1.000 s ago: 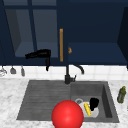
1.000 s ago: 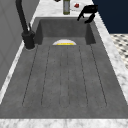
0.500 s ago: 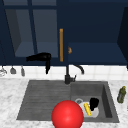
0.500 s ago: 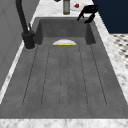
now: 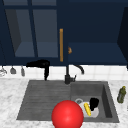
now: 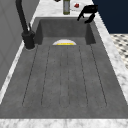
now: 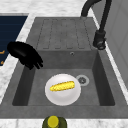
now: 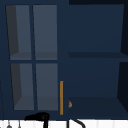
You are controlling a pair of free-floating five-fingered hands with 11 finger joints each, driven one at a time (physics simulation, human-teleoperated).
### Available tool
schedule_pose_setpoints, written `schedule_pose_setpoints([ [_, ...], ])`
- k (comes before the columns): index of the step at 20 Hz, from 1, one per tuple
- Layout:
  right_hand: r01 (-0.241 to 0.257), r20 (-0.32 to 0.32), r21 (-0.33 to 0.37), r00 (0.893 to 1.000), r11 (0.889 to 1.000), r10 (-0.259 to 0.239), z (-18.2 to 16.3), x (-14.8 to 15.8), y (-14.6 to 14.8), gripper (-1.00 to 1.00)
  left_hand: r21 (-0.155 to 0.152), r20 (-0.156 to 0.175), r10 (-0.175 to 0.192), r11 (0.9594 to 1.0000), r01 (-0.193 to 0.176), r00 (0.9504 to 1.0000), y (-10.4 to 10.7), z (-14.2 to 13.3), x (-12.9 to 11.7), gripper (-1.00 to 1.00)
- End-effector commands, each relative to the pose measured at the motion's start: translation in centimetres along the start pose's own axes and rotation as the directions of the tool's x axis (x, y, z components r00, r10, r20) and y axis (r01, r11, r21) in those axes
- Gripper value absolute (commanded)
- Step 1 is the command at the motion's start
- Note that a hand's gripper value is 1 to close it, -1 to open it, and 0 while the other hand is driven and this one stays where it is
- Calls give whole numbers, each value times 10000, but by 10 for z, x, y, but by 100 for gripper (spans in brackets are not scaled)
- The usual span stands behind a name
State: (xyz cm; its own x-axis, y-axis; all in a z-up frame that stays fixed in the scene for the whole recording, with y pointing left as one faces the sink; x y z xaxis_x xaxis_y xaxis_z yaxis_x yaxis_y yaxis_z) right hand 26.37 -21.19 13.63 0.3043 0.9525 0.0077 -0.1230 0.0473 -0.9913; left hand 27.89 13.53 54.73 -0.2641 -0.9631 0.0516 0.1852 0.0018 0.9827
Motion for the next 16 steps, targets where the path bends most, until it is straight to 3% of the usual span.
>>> schedule_pose_setpoints([
  [1,0,0,0,10000,10000,0,0,0,0,0,-68,1231,-159,9998,169,9923,-25,-3,-6,-100],
  [5,0,0,0,10000,10000,0,0,0,0,0,-58,1732,-165,9998,178,9847,-51,-7,-11,-100],
  [9,0,0,0,10000,10000,0,0,0,0,0,-55,2250,-148,9998,165,9742,-76,-10,-17,-100],
  [13,0,0,0,10000,10000,0,0,0,0,0,-7,2769,-148,9999,156,9608,-102,-12,-24,-100],
  [16,0,0,0,10000,10000,0,0,0,0,0,-8,3192,-138,9999,148,9476,-120,-13,-29,-100],
])
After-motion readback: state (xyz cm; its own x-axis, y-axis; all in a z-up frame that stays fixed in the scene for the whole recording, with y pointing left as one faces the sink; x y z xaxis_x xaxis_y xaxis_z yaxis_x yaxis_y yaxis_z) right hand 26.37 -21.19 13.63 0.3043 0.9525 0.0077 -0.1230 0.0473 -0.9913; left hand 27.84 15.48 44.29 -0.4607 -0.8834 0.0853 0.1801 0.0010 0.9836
